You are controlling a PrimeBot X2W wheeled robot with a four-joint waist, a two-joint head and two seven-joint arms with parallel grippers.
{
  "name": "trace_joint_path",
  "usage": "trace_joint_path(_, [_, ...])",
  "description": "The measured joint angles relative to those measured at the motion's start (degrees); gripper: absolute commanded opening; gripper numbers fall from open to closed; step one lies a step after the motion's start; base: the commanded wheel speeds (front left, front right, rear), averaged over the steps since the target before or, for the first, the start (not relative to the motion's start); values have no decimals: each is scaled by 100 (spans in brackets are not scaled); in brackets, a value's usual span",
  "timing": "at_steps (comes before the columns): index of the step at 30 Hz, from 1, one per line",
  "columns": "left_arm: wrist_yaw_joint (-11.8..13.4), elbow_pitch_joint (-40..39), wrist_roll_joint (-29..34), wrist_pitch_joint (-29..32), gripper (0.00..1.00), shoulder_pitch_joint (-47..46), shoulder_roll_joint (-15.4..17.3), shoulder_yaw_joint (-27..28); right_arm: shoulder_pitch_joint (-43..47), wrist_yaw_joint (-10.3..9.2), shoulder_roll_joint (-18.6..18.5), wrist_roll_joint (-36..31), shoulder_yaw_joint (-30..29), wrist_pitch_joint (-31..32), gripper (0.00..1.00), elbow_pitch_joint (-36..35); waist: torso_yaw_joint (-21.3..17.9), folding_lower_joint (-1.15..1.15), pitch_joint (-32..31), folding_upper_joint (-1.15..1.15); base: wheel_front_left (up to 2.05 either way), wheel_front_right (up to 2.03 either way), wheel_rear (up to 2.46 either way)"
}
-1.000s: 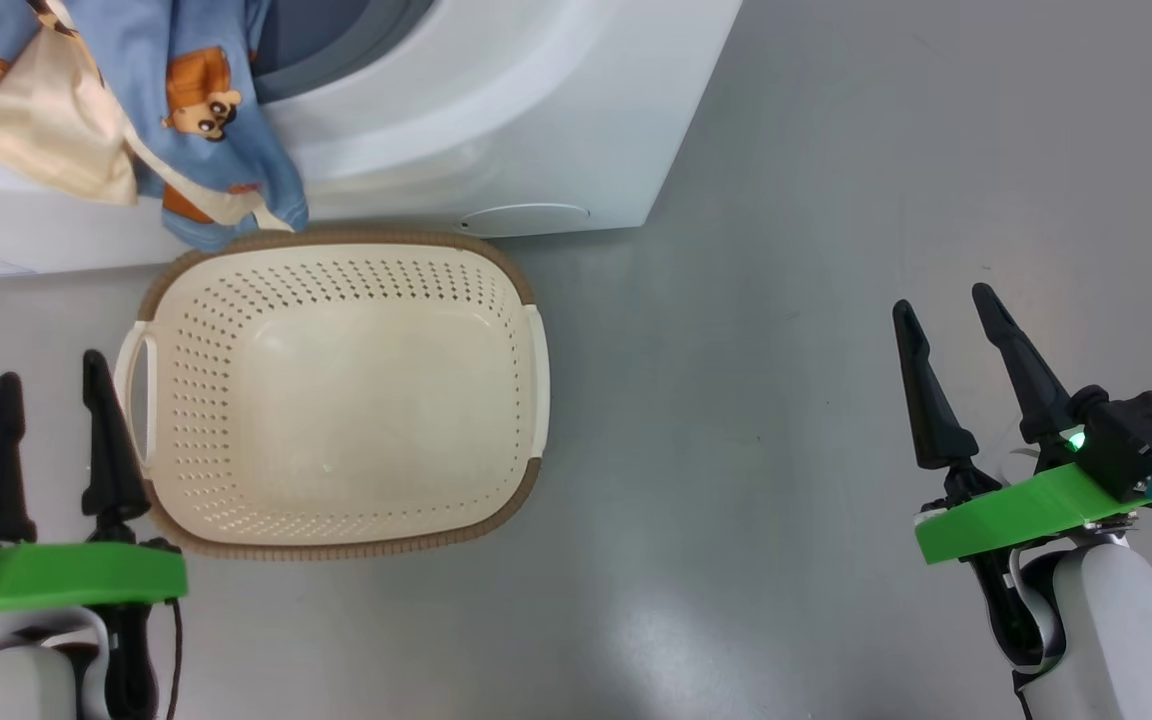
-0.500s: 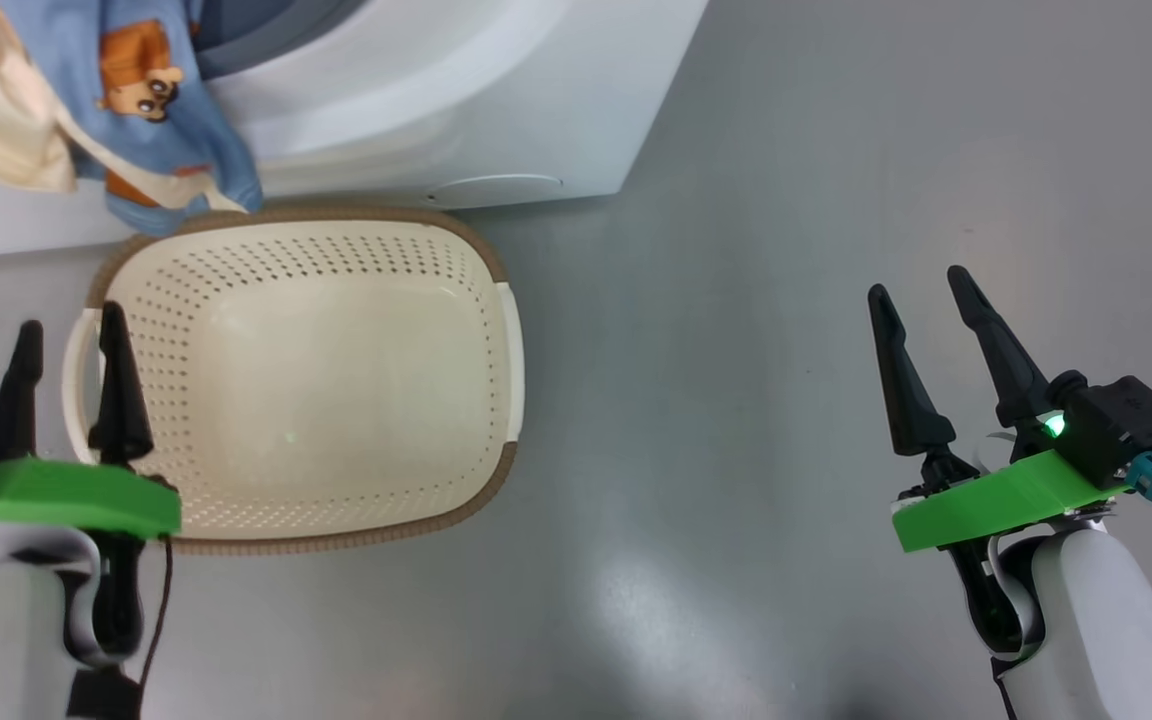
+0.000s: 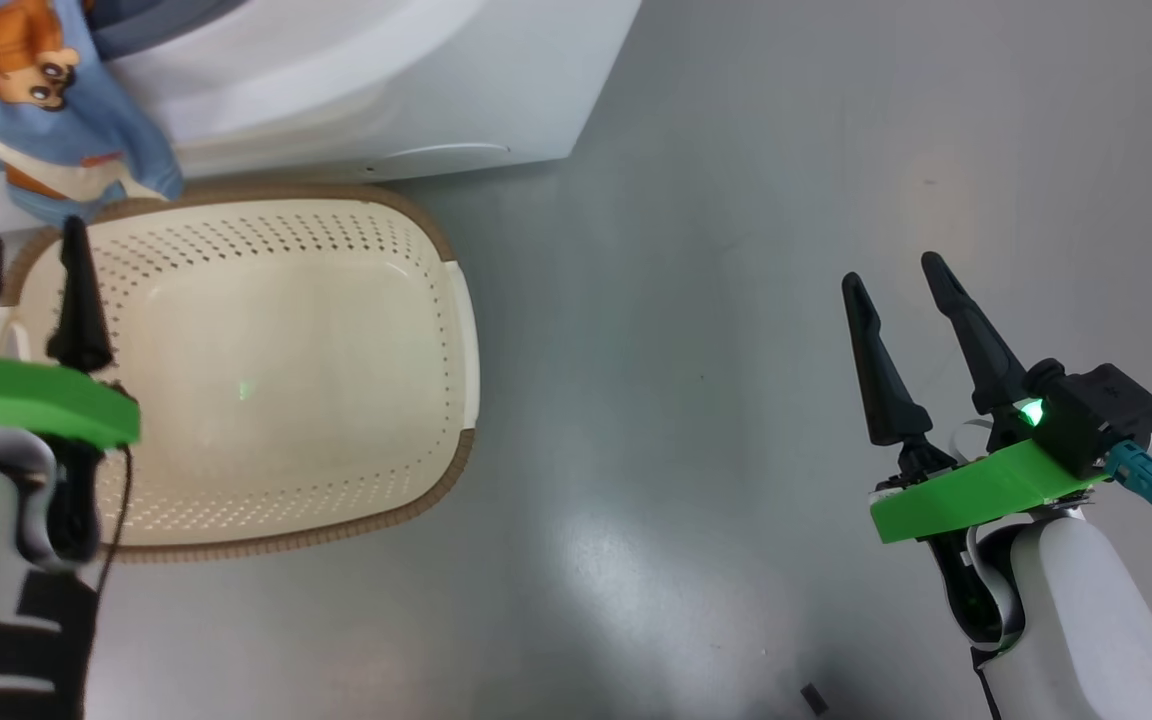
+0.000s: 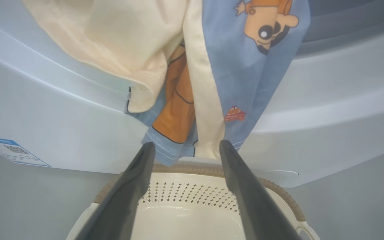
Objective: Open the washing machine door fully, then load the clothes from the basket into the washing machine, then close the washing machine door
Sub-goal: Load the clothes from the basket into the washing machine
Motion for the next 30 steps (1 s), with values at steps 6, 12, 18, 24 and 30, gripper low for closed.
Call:
trace_joint_path(6, [0, 186, -69, 0, 100, -446, 165, -82, -72, 0, 20, 0, 25, 0, 100, -14, -107, 0, 120, 0, 0, 0, 0])
trace_joint_path(12, [0, 346, -119, 0, 100, -766, 366, -319, -95, 0, 49, 1, 64, 0, 100, -19, -240, 0, 191, 0, 0, 0, 0])
trace_joint_path(18, [0, 625, -270, 0, 100, -1051, 486, -486, -179, 0, 80, 1, 78, 0, 100, -42, -342, 0, 249, 0, 0, 0, 0])
trace_joint_path(24, [0, 815, -441, 0, 57, -1212, 611, -608, -179, 0, 104, 1, 110, 0, 100, -43, -434, 0, 263, 0, 0, 0, 0])
trace_joint_path(30, [0, 749, -519, 0, 0, -1271, 684, -615, -179, 0, 119, 1, 67, 0, 100, -73, -452, 0, 268, 0, 0, 0, 0])
